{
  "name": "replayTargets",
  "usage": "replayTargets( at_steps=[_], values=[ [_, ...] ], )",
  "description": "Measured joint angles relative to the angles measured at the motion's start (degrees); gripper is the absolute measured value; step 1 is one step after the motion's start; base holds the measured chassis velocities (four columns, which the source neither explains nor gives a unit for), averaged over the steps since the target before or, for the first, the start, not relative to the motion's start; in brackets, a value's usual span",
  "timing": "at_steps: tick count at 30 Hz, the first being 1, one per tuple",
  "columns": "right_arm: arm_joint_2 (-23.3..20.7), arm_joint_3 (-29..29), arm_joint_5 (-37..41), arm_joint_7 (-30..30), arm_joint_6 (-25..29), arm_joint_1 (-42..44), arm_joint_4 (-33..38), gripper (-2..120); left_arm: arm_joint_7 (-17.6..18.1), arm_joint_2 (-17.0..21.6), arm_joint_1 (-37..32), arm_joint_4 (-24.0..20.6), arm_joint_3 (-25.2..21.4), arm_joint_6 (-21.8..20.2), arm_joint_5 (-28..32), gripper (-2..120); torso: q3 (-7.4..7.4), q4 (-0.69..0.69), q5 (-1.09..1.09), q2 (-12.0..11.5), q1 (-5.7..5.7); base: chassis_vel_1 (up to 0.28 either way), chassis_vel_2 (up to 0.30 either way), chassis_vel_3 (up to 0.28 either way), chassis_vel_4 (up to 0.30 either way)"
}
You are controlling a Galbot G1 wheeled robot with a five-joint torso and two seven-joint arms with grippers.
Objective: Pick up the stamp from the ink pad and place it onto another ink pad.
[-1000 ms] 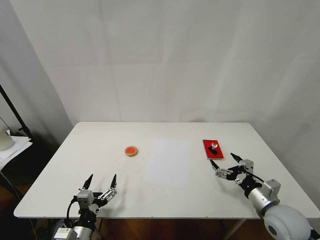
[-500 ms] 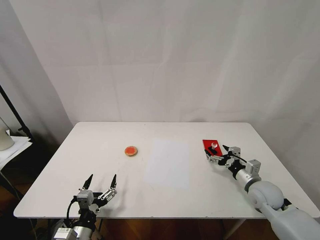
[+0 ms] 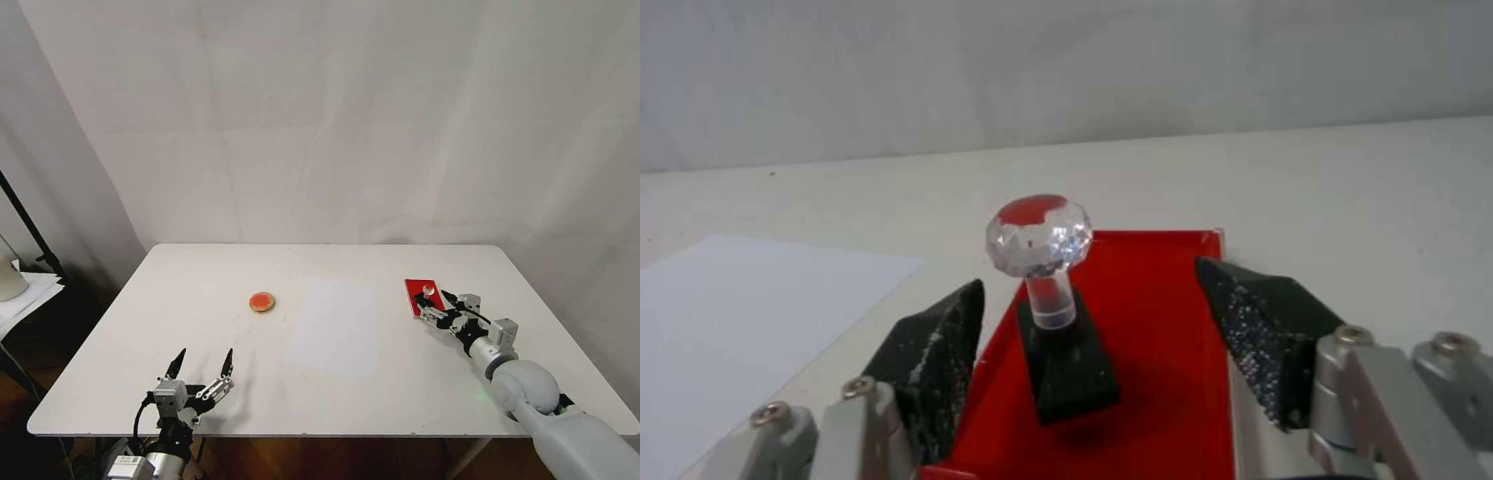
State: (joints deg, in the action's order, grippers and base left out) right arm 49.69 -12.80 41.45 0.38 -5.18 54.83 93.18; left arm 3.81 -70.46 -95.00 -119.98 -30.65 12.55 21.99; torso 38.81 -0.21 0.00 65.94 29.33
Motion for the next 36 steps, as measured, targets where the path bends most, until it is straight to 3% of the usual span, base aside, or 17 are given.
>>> replayTargets(
  at_steps=[2, 12, 16, 27, 36],
  values=[
    [-0.01, 0.00, 0.04, -0.01, 0.02, -0.05, -0.09, 58, 0.00, 0.00, 0.00, 0.00, 0.00, 0.00, 0.00, 100, 0.00, 0.00, 0.00, 0.00, 0.00, 0.000, 0.000, 0.000, 0.000],
    [0.01, 0.61, 0.16, -0.23, 0.04, -0.09, -0.04, 16, 0.00, 0.00, 0.00, 0.00, 0.00, 0.00, 0.00, 100, 0.00, 0.00, 0.00, 0.00, 0.00, 0.000, 0.000, 0.000, 0.000],
    [0.01, 0.80, 0.12, -0.24, 0.05, -0.02, -0.04, 8, 0.00, 0.00, 0.00, 0.00, 0.00, 0.00, 0.00, 100, 0.00, 0.00, -0.01, 0.00, 0.00, 0.000, 0.000, 0.000, 0.000],
    [-0.80, 1.08, -0.23, -0.73, 0.11, 0.22, 0.73, 8, 0.00, 0.00, 0.00, 0.00, 0.00, 0.00, 0.00, 100, 0.00, 0.00, 0.01, 0.00, 0.00, 0.000, 0.000, 0.000, 0.000],
    [-5.27, 4.06, -0.13, -3.39, 0.04, -4.38, 5.57, 8, 0.00, 0.00, 0.00, 0.00, 0.00, 0.00, 0.00, 100, 0.00, 0.00, 0.01, 0.00, 0.00, 0.000, 0.000, 0.000, 0.000]
  ],
)
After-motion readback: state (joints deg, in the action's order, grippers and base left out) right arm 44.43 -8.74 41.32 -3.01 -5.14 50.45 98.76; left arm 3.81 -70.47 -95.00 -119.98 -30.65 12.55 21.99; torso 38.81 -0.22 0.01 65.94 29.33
